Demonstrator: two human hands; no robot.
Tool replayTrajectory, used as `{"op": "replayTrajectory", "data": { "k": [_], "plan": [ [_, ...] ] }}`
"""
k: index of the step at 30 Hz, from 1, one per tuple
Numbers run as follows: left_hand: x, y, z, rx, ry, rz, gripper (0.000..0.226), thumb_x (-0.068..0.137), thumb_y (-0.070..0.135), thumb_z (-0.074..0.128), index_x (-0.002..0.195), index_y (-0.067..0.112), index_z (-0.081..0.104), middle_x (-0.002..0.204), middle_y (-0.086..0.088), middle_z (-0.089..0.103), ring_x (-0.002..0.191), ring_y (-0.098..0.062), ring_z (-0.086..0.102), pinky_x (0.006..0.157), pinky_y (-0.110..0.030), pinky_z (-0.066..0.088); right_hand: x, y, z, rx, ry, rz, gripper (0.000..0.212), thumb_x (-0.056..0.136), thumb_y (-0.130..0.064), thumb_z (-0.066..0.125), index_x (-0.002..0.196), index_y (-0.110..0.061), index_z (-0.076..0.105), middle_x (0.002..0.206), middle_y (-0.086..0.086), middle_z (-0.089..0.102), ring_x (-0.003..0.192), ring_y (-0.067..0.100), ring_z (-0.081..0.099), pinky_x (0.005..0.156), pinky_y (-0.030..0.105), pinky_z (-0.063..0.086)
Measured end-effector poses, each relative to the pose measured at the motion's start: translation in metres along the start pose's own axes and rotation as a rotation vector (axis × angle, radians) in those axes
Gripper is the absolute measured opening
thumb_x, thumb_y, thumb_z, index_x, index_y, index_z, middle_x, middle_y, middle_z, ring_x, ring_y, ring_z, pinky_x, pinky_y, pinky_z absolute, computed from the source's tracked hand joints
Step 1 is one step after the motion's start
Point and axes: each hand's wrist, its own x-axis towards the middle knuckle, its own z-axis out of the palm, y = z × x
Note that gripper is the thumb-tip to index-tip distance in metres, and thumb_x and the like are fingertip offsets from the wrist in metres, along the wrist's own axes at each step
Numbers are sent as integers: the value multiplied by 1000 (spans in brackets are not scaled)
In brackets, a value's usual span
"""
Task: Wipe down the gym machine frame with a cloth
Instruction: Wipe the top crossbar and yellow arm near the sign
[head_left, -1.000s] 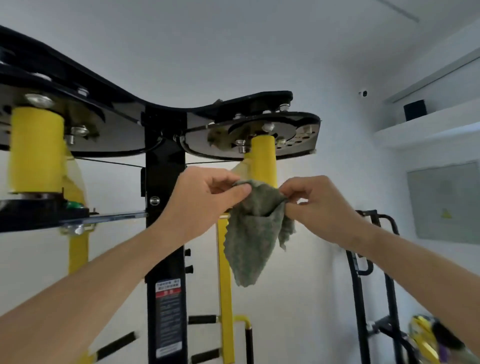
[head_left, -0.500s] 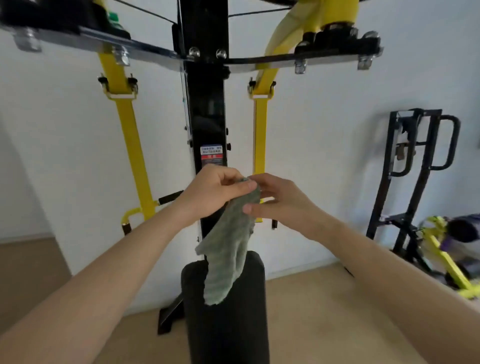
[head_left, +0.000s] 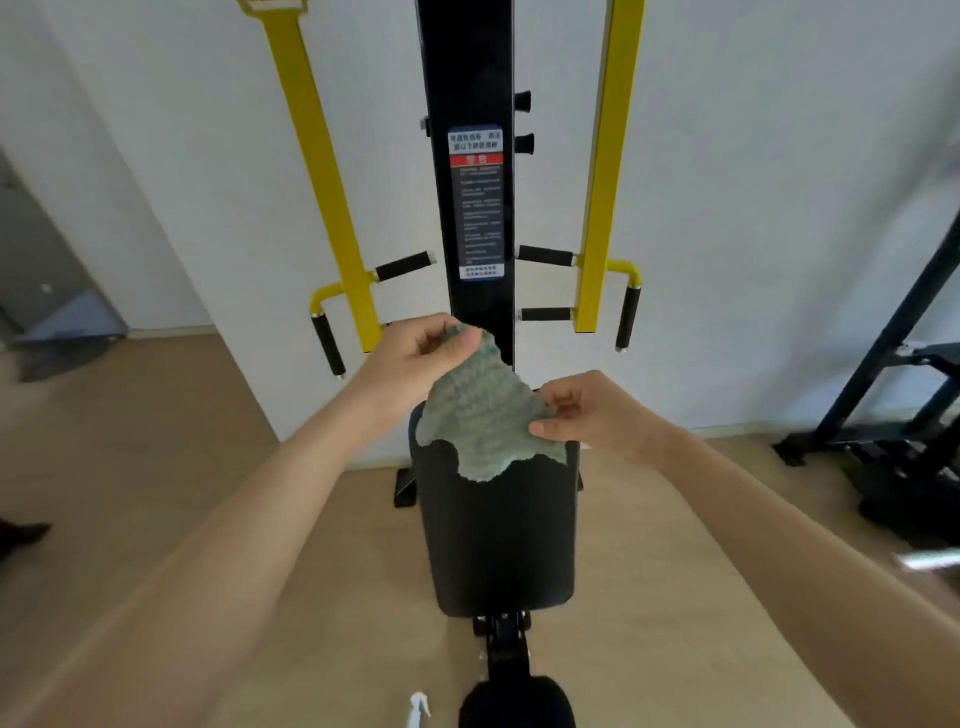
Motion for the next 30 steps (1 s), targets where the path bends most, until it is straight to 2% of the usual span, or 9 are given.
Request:
{"op": "replayTrajectory", "data": {
  "k": [3,6,9,13,16,21,25,27,30],
  "plan": [
    [2,-21,-8,133,-47,-89,11,93,30,72,89,20,75,86,-5,72,81,-10,66,79,-30,52,7,20,-22,-46,30,-3,10,85,-10,79,91,-17,77,82,-6,76,75,5,70,70,16,51],
    [4,-34,-9,141,25,-155,10,92,33,71,88,26,78,89,-1,76,83,-10,70,87,-37,56,15,34,-39,-69,116,-41,15,85,-11,79,82,-26,77,75,-9,73,65,-1,61,65,12,47],
    [7,-45,1,161,234,-173,17,90,41,71,84,27,77,72,-1,65,66,-4,57,73,-35,50,28,44,-50,-102,227,-67,15,85,-17,80,79,-31,77,69,-9,68,58,4,51,60,15,43],
    [12,-52,15,39,479,-200,20,94,37,70,82,23,77,59,6,47,55,-8,40,63,-32,36,48,42,-57,-156,330,-77,13,86,-24,78,78,-34,76,49,-15,40,50,6,36,53,14,34],
    [25,-48,15,-42,584,-169,20,94,32,71,77,23,76,55,0,51,51,-12,45,53,-25,40,65,29,-57,-145,391,-70,10,87,-24,76,81,-31,78,45,-13,47,45,5,42,53,10,38],
    [66,-35,-3,-252,703,-101,7,94,22,72,89,20,77,72,2,74,67,-10,70,56,-17,53,96,-4,-56,119,567,-41,9,89,-15,71,84,-20,76,63,-3,72,52,13,67,47,18,50],
    [110,-26,-14,-410,766,-27,5,94,19,72,91,19,75,79,2,77,76,-9,73,64,-19,56,130,-28,-59,290,672,-90,11,91,-10,69,97,-16,76,83,2,76,75,18,73,68,30,61],
    [133,-22,-19,-447,796,14,6,95,18,71,98,15,74,86,1,78,82,-10,73,71,-23,56,149,-38,-62,276,699,-132,22,92,-12,67,111,-20,74,98,-8,75,88,11,71,76,25,60],
    [162,-16,-25,-432,842,120,13,96,18,69,108,14,73,99,-1,77,96,-12,73,80,-27,58,170,-53,-64,213,687,-250,45,92,-10,66,133,-27,62,116,-28,64,103,-2,65,71,9,52]
  ]
}}
